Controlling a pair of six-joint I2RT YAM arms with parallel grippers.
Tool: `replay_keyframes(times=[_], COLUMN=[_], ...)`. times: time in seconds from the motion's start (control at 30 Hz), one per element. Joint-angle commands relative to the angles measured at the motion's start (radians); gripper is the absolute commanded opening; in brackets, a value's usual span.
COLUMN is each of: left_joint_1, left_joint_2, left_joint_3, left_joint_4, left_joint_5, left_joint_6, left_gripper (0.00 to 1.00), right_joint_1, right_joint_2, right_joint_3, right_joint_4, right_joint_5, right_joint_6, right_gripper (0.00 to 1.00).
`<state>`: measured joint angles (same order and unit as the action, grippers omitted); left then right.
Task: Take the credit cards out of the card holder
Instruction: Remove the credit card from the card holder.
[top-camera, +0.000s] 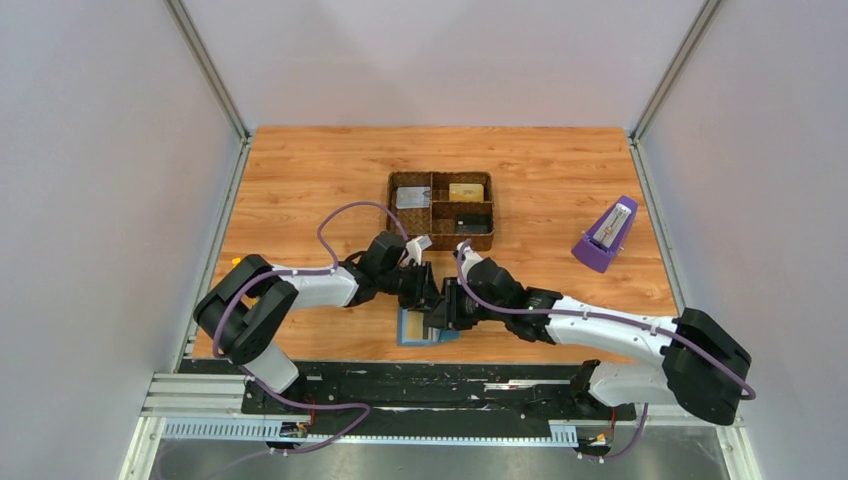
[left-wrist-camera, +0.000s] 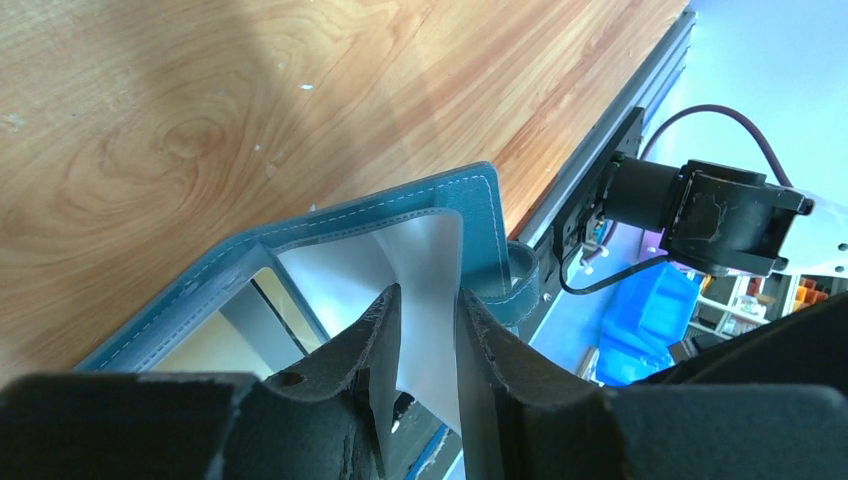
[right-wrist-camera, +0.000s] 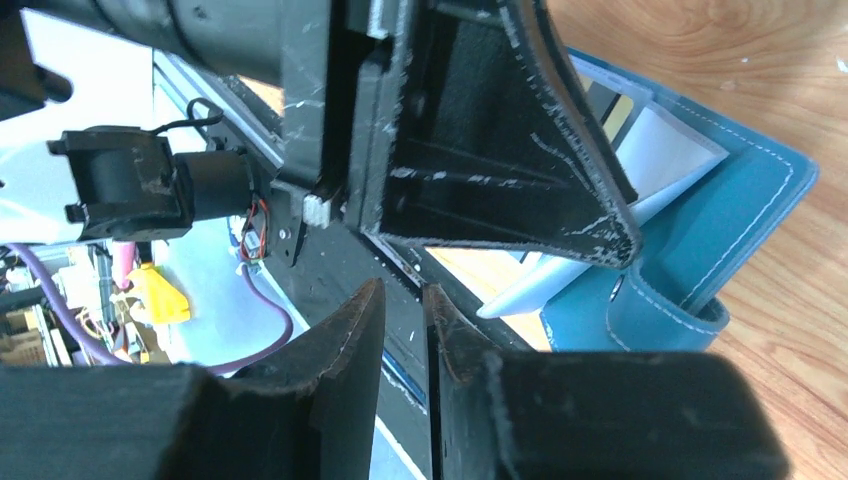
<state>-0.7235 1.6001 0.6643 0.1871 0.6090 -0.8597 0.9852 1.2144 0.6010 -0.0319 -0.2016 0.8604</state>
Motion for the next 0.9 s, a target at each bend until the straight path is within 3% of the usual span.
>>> replay_keyframes(times=[0.0, 0.3, 0.5, 0.87], left_joint_1=[-0.011, -0.011, -0.011, -0.010], left_joint_2=[-0.005, -0.085, -0.200, -0.189], left_joint_3=[0.026, 0.050, 0.080, 0.063], left_joint_4=[0.038, -0.099, -0.282, -0.263], left_joint_5=[-0.004, -0.084, -0.220, -0.159], left_joint_6=[-0.007, 0.044, 0.082, 0.092], left_gripper=[0.34, 0.34, 0.37, 0.37], right_joint_1=[0.017, 0.019, 0.018, 0.018], right_joint_2=[0.033, 0.068, 0.064, 0.030], right_joint_3=[0.000, -0.044, -0.069, -0.088], right_joint_4=[0.066, 0.037, -0.024, -0.061], right_joint_5=[0.080, 0.153, 0.190, 0.262], right_joint_6=[0.060, 0.097, 0.104, 0.091], right_gripper=[0.21, 0.20, 0.20, 0.20])
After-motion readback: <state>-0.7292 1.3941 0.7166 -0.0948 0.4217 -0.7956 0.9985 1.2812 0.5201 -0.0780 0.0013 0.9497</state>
